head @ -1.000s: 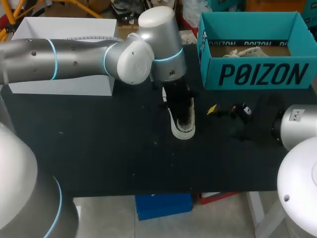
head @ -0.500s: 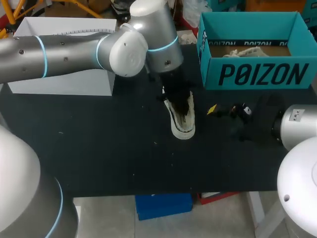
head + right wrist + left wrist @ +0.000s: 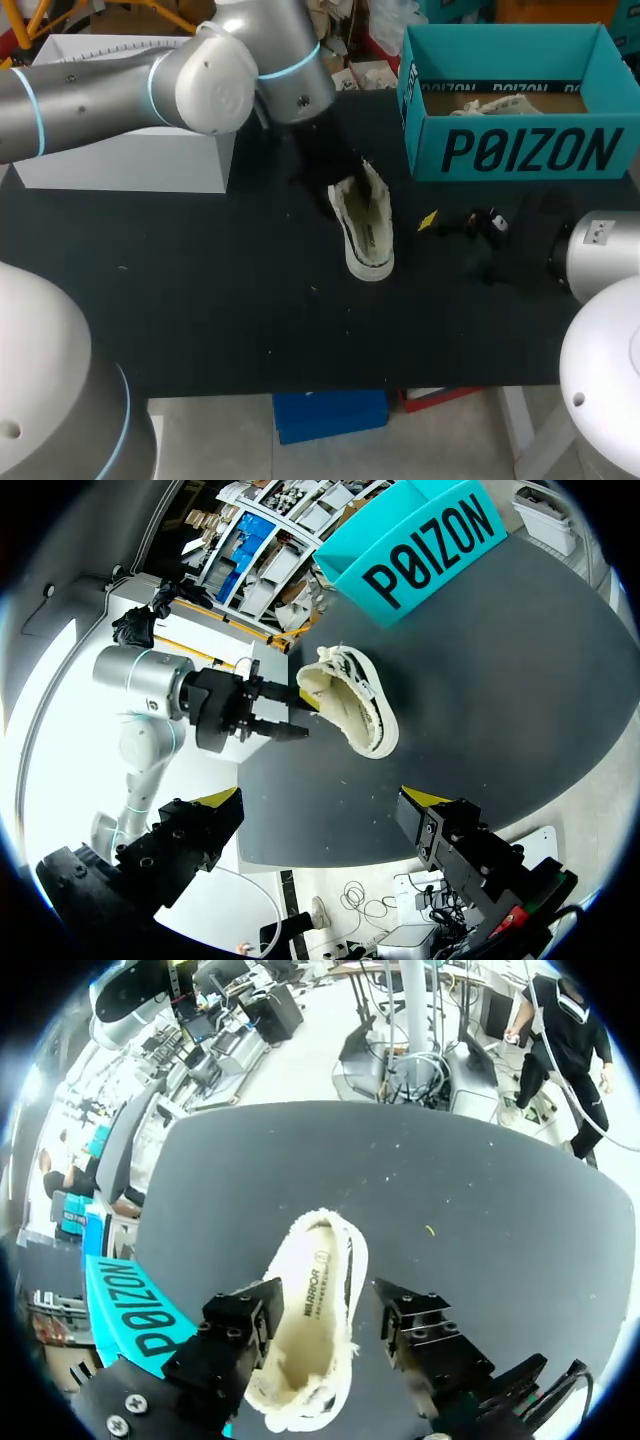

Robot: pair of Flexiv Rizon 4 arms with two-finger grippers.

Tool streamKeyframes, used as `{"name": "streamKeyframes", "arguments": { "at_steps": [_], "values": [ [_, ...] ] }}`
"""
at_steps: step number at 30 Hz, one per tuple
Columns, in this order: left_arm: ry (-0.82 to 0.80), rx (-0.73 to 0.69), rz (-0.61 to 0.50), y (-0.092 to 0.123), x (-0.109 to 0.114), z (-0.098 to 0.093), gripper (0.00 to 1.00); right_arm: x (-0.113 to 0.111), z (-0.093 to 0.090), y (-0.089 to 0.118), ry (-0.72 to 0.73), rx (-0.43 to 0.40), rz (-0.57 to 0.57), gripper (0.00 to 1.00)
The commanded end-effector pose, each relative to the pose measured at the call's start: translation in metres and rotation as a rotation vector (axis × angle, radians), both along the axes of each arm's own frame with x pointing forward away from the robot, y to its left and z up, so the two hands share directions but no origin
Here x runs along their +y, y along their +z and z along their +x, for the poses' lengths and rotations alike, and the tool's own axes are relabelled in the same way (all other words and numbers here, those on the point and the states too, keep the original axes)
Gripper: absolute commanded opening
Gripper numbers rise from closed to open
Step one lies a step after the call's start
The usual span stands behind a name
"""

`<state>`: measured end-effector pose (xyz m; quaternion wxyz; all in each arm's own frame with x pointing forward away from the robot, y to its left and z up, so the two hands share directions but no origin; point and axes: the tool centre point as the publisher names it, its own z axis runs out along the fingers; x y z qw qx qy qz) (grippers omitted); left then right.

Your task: Take the shoe out of the shoebox, open the shoe tongue, remove and reinsert the insole, then place the shoe into the shoebox

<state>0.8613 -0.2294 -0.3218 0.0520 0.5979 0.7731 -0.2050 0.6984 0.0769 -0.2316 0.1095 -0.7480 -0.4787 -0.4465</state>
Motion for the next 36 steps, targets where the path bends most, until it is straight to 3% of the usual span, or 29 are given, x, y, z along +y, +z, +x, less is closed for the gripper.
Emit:
{"name": "streamKeyframes", "arguments": {
  "at_steps": [1,10,36],
  "values": [
    [0.038,0.014,-0.101,0.009,0.019,-0.005,1.00,-0.005,-0.001,-0.005,0.047,0.025,0.049,1.00],
    [0.110,0.039,-0.181,0.015,0.034,-0.007,1.00,-0.005,-0.001,-0.005,0.047,0.025,0.049,1.00],
    [0.101,-0.039,-0.129,0.018,0.039,-0.005,1.00,-0.005,-0.001,-0.005,0.047,0.025,0.049,1.00]
  ]
}}
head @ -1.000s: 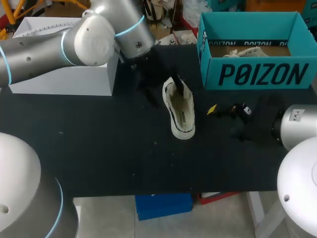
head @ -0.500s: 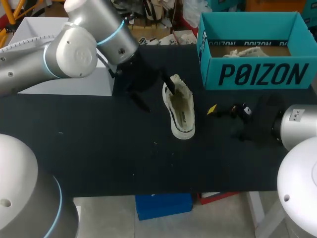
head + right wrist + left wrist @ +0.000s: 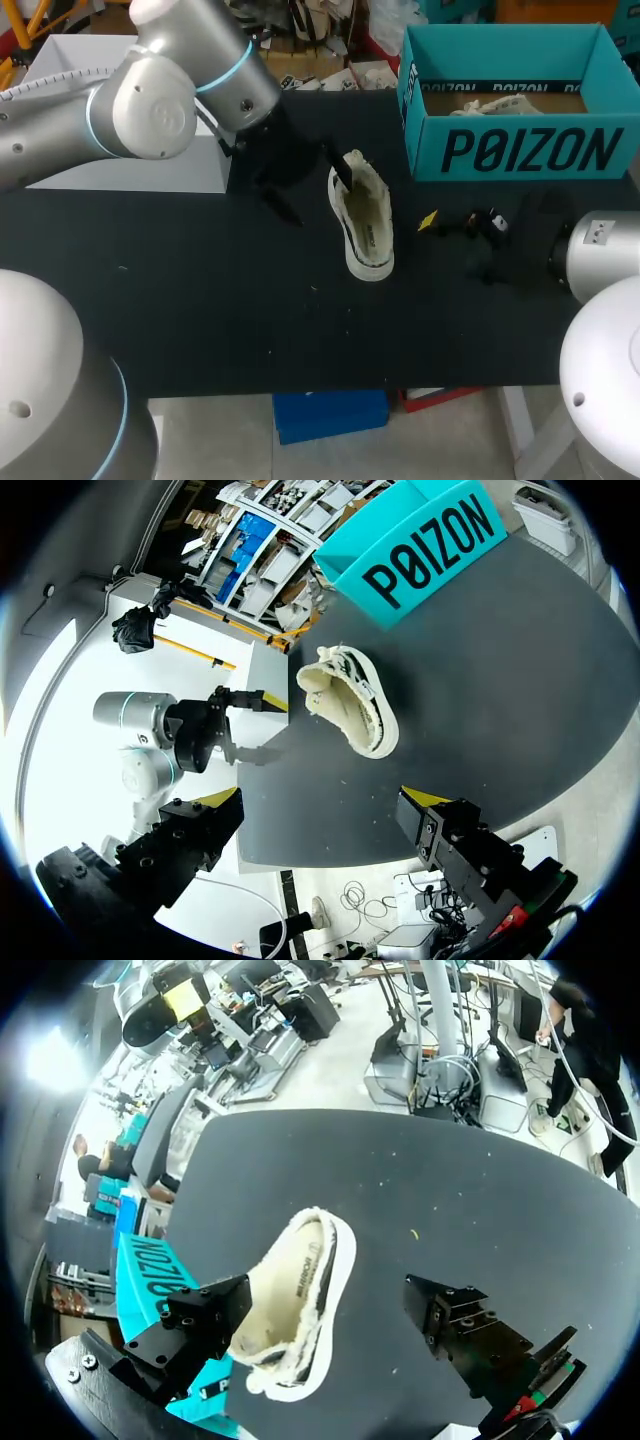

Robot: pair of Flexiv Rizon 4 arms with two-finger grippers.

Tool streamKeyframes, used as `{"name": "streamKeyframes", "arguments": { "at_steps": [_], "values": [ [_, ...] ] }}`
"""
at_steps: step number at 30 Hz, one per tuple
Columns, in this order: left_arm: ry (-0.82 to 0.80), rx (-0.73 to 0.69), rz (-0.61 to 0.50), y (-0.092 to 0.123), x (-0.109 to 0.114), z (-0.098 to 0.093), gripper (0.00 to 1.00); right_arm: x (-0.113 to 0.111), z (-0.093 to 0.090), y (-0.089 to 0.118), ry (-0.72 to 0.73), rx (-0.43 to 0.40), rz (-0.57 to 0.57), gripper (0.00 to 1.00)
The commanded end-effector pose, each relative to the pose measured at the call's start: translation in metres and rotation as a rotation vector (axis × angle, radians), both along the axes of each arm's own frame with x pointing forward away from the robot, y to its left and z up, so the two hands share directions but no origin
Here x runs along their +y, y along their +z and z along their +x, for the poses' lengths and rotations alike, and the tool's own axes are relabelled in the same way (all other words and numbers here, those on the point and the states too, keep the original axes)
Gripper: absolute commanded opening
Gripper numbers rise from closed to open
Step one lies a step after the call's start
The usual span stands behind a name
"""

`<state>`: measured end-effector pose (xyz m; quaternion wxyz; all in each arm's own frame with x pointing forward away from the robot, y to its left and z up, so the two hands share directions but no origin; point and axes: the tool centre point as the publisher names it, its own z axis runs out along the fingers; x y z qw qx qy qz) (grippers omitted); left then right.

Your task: Take the shoe out of the shoebox, open the shoe tongue, remove and reinsert the insole, then place the shoe into the shoebox

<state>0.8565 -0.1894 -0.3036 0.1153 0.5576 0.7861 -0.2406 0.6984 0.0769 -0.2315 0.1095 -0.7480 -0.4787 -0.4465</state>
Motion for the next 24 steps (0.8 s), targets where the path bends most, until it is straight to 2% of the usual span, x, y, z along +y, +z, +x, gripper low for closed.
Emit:
{"name": "streamKeyframes", "arguments": {
  "at_steps": [1,8,9,15,16,24],
  "values": [
    [0.001,-0.002,0.001,0.000,-0.001,0.000,1.00,-0.005,-0.001,-0.005,0.047,0.025,0.049,1.00],
    [0.001,-0.002,0.001,0.000,-0.001,0.000,1.00,-0.005,-0.001,-0.005,0.047,0.025,0.049,1.00],
    [0.030,0.031,-0.021,-0.001,0.003,-0.001,1.00,-0.005,-0.001,-0.005,0.047,0.025,0.049,1.00],
    [0.216,0.144,-0.088,0.002,0.029,-0.002,1.00,-0.005,-0.001,-0.005,0.047,0.025,0.049,1.00],
    [0.247,0.148,-0.073,0.004,0.033,-0.003,1.00,-0.005,-0.001,-0.005,0.047,0.025,0.049,1.00],
    [0.450,0.164,-0.155,0.028,0.077,-0.012,1.00,-0.005,-0.001,-0.005,0.047,0.025,0.049,1.00]
  ]
}}
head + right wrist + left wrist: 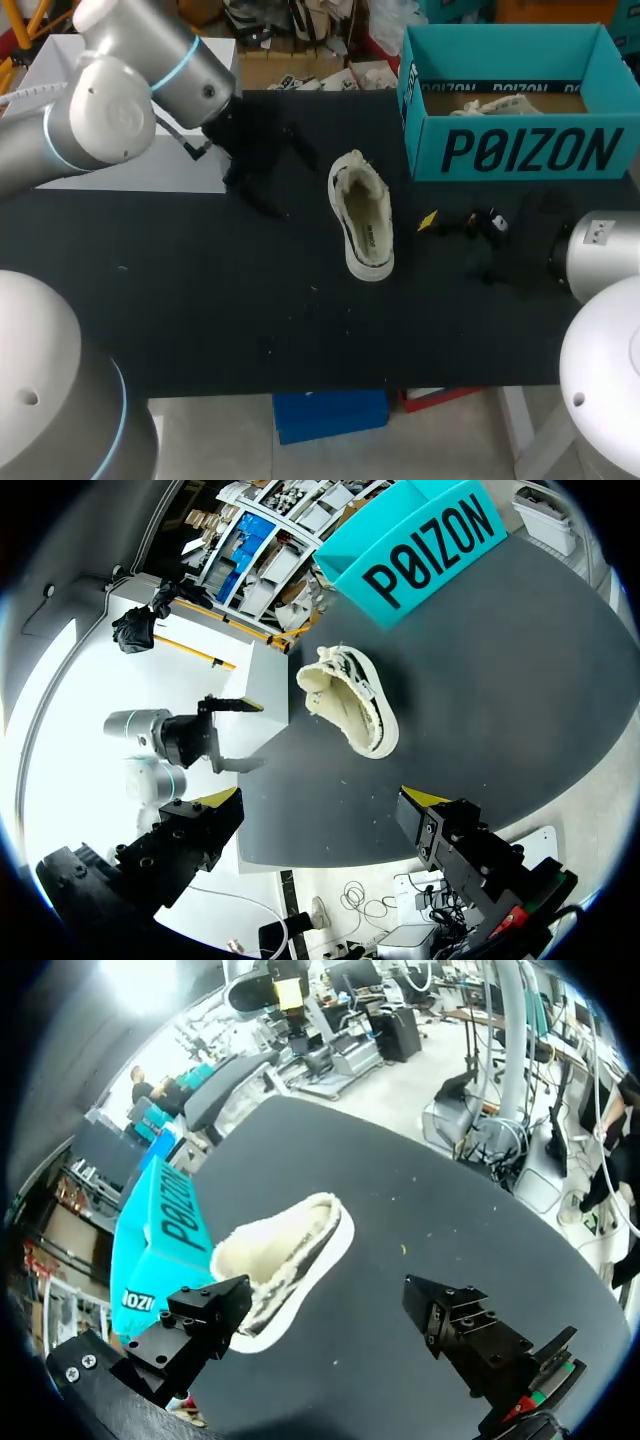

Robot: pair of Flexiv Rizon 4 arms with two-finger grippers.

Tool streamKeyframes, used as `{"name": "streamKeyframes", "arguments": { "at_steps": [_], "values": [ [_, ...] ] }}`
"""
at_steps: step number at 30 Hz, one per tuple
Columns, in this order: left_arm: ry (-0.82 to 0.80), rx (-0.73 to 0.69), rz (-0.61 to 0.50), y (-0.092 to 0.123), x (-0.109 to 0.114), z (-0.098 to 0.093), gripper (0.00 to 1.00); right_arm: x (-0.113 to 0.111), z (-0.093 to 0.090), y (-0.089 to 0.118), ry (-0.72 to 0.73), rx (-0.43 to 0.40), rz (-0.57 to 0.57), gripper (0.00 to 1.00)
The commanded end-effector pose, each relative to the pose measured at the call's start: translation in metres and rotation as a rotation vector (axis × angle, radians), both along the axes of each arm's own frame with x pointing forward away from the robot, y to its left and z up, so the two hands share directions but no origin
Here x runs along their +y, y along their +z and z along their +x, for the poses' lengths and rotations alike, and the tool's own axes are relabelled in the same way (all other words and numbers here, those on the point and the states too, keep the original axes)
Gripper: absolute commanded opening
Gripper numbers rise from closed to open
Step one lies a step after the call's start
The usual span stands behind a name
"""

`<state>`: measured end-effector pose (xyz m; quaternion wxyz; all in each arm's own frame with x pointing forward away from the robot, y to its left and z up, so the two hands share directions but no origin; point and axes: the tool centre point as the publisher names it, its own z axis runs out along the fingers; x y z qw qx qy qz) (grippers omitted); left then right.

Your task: Take the shoe out of the shoebox, open the shoe tongue, remove and reinsert the insole, then place the shoe into the shoebox

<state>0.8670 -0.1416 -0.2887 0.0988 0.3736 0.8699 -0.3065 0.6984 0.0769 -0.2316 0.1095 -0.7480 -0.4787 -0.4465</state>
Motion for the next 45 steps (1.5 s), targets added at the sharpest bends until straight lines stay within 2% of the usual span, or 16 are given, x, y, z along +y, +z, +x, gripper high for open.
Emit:
{"name": "streamKeyframes", "arguments": {
  "at_steps": [1,6,14,19,28,32,39,40,42,45],
  "values": [
    [0.136,-0.055,-0.058,0.016,0.037,-0.024,1.00,-0.005,-0.001,-0.005,0.047,0.025,0.049,1.00],
    [0.258,-0.045,-0.119,0.019,0.063,-0.026,1.00,-0.005,-0.001,-0.005,0.047,0.025,0.049,1.00],
    [0.399,0.042,-0.249,0.008,0.096,-0.029,1.00,-0.005,-0.001,-0.005,0.047,0.025,0.049,1.00],
    [0.432,0.065,-0.296,0.009,0.106,-0.025,1.00,-0.005,-0.001,-0.005,0.047,0.025,0.049,1.00],
    [0.438,0.083,-0.325,0.012,0.107,-0.017,1.00,-0.005,-0.001,-0.005,0.047,0.025,0.049,1.00],
    [0.438,0.083,-0.325,0.012,0.107,-0.017,1.00,-0.009,0.019,0.014,0.135,0.043,-0.090,1.00],
    [0.438,0.083,-0.325,0.012,0.107,-0.017,1.00,-0.012,0.069,0.050,0.283,0.061,-0.306,1.00],
    [0.438,0.083,-0.325,0.012,0.107,-0.017,1.00,-0.010,0.076,0.052,0.316,0.073,-0.338,1.00],
    [0.438,0.083,-0.325,0.012,0.107,-0.017,1.00,-0.004,0.086,0.053,0.434,0.149,-0.477,1.00],
    [0.438,0.083,-0.325,0.012,0.107,-0.017,1.00,0.004,0.099,0.056,0.533,0.210,-0.527,1.00]
  ]
}}
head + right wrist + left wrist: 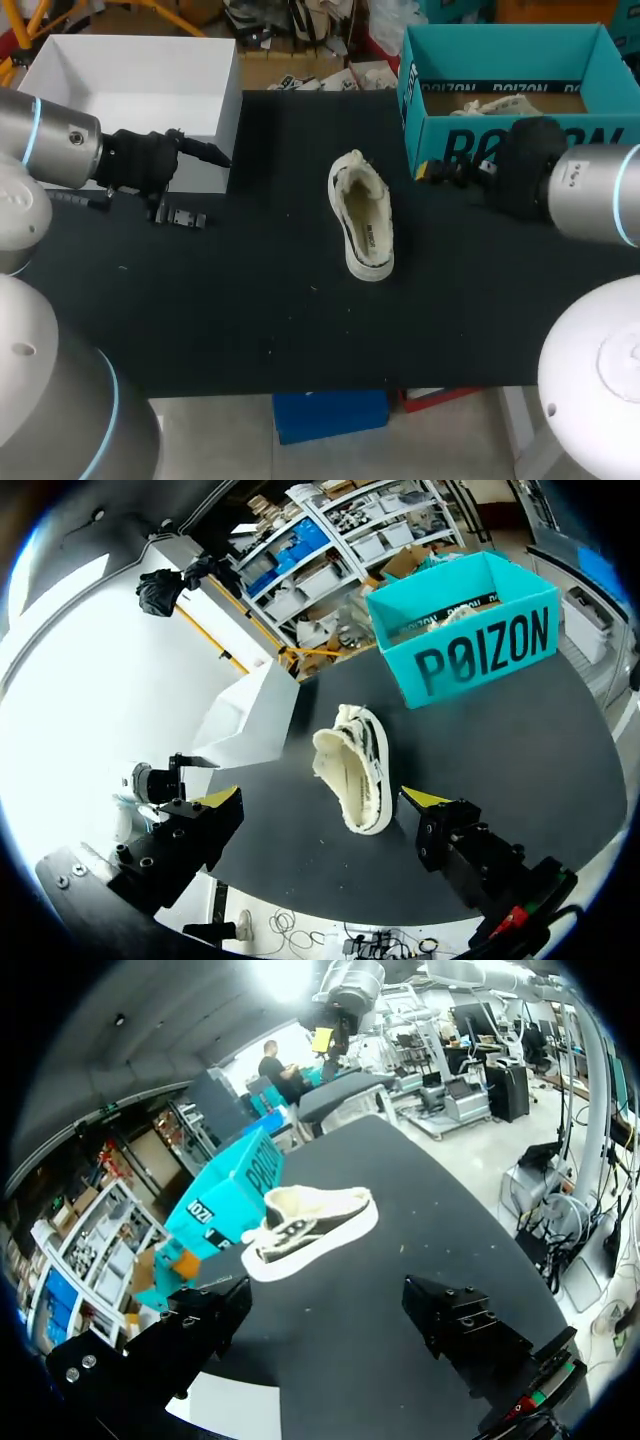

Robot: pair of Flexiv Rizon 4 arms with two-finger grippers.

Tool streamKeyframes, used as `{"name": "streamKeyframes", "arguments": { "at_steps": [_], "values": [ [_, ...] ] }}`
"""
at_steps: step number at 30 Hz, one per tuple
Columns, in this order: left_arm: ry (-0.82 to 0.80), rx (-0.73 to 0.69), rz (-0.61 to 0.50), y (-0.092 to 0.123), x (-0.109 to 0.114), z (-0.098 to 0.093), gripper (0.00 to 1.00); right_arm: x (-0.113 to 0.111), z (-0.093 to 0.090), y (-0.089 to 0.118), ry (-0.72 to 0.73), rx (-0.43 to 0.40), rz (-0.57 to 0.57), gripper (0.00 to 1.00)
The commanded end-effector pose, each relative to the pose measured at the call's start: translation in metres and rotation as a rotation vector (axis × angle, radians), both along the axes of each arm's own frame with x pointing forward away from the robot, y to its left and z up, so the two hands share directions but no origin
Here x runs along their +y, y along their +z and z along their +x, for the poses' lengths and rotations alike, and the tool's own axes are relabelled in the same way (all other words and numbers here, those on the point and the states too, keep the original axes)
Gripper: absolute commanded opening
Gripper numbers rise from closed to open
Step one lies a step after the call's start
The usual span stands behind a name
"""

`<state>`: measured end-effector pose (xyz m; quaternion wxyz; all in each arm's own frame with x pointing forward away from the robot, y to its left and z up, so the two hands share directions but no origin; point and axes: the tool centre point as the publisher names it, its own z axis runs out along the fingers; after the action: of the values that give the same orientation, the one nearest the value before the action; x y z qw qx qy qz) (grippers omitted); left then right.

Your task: Take the shoe out of the shoebox, open the shoe tongue, remove and reinsert the insole, then place the shoe into the shoebox

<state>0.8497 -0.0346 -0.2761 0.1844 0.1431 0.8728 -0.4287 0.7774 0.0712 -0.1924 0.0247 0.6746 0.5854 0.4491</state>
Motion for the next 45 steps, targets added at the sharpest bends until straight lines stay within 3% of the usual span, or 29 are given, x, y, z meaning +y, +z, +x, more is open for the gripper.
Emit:
{"name": "streamKeyframes", "arguments": {
  "at_steps": [1,6,16,32,39,45],
  "values": [
    [0.001,-0.002,0.001,-0.001,0.000,0.000,1.00,0.011,0.024,0.018,0.358,0.481,-0.352,1.00],
    [0.001,-0.002,0.001,-0.001,0.000,0.000,1.00,0.018,0.038,0.025,0.499,0.595,-0.423,1.00],
    [0.001,-0.002,0.001,-0.001,0.000,0.000,1.00,0.024,0.060,0.018,0.712,0.772,-0.377,1.00],
    [0.001,-0.002,0.001,-0.001,0.000,0.000,1.00,0.032,0.059,0.010,0.799,0.830,-0.319,1.00],
    [0.001,-0.002,0.001,-0.001,0.000,0.000,1.00,0.028,0.059,0.011,0.866,0.911,-0.360,1.00],
    [0.001,-0.002,0.001,-0.001,0.000,0.000,1.00,0.018,0.071,0.013,0.918,1.021,-0.450,1.00]
  ]
}}
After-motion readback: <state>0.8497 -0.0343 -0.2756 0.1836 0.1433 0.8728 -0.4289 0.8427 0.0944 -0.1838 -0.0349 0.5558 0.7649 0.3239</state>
